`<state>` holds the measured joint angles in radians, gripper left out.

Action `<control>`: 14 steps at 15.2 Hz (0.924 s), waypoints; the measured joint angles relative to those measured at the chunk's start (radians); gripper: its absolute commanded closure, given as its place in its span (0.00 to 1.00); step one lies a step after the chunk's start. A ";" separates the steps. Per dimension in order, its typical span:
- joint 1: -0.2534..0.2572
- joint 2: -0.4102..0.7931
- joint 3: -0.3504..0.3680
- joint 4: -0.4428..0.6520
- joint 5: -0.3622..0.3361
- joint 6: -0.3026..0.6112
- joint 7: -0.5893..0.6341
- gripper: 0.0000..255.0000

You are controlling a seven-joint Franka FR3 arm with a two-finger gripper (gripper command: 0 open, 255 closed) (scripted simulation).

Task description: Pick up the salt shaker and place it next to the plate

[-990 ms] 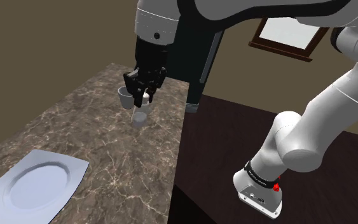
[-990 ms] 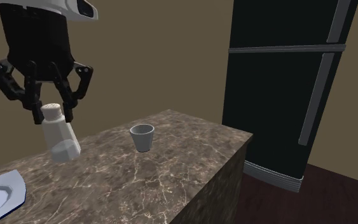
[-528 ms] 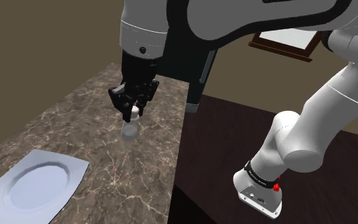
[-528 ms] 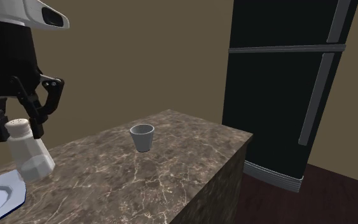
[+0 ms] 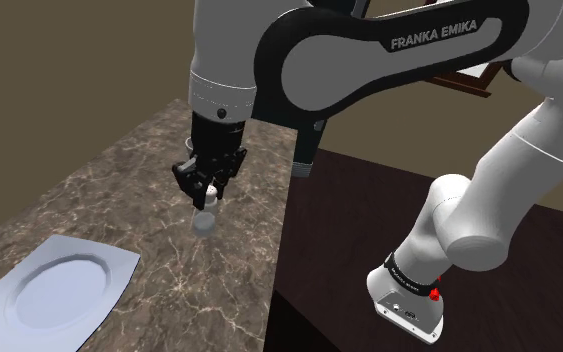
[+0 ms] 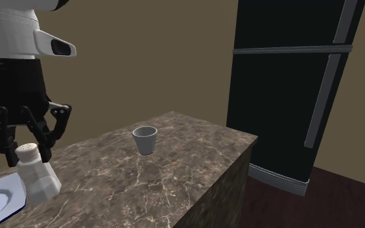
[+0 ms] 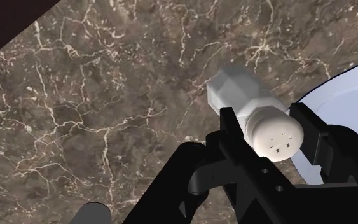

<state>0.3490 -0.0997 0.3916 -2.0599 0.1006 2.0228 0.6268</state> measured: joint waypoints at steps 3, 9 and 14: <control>0.002 0.010 0.003 -0.028 -0.003 0.038 0.003 1.00; 0.002 0.037 0.006 -0.083 -0.010 0.118 0.004 1.00; 0.004 0.066 0.010 -0.122 -0.020 0.185 0.010 1.00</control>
<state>0.3530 -0.0340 0.4015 -2.1824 0.0807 2.2074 0.6368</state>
